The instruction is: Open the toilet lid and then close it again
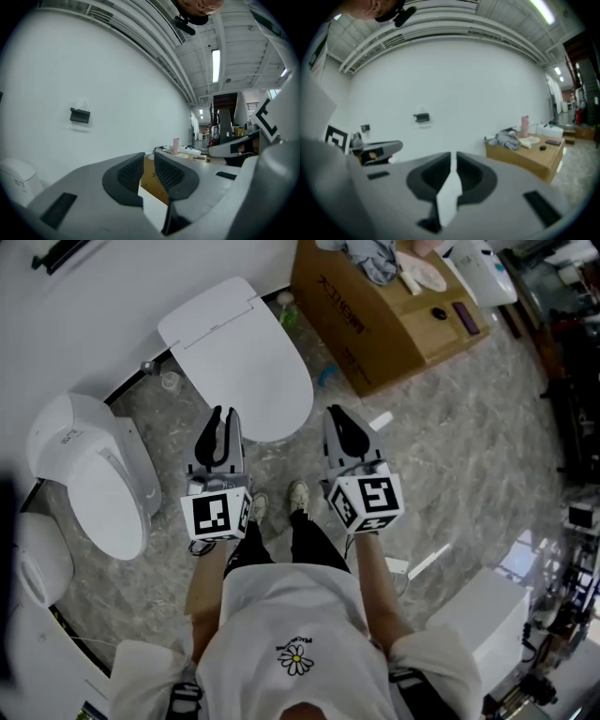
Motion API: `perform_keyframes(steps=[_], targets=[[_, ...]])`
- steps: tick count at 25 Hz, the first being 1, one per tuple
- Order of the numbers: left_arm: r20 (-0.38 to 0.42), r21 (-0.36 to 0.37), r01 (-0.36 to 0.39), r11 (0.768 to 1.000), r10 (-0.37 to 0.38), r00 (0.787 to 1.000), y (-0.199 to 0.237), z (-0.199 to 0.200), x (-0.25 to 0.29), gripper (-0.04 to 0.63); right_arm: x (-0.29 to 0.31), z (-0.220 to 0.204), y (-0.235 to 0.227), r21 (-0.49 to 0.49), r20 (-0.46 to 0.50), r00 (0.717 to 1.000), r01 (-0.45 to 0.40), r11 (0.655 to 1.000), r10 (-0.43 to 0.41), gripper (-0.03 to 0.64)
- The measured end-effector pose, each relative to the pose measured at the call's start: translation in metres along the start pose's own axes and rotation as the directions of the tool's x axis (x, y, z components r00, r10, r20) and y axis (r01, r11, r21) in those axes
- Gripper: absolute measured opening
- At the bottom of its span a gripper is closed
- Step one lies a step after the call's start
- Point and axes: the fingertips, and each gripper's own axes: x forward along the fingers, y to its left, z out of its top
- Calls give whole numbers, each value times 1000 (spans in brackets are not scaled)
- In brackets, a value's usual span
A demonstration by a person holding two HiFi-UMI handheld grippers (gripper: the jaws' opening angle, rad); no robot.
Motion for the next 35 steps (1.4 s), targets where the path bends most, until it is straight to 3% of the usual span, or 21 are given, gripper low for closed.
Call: perform_keyframes(steps=[5,9,13,15,17,18,19,20,24,28,35], targets=[[-57,-51,-76,996,73,996,30,-58,34,165,52,-34,-40,64,-52,998,-39,997,42,133],[-139,-131,-127,983,108,984,53,-125,52,199,95,-81,-70,35,-108,994,-33,999,36,108],[-235,-128,-209,970,175,956,66,-192,49,201,116,-143,-94,4,-211,978,4,1000,-3,44],[-267,-95,-253,963,220,938,74,-219,49,126,128,-169,-100,-5,-238,971,-9,1000,7,44],[-292,-76,-268,960,236,927,77,-245,52,124,142,-193,-102,-15,-258,965,-42,999,37,46],[-305,-81,-271,959,235,923,77,-257,54,124,147,-204,-103,-16,-276,960,-61,998,54,60],[-318,-95,-273,957,231,920,77,-270,56,128,152,-216,-104,-12,-295,953,-76,997,70,126],[-330,-118,-278,953,226,917,77,-282,57,148,156,-228,-106,-5,-311,947,-87,996,81,151],[-380,-224,-321,920,220,898,82,-333,54,222,169,-273,-118,23,-363,928,-84,996,86,191],[-432,-265,-347,900,211,877,86,-381,43,259,175,-321,-125,61,-440,891,-98,993,115,232],[-488,-369,-406,836,198,850,79,-435,31,278,185,-371,-154,103,-536,840,-37,994,87,233]])
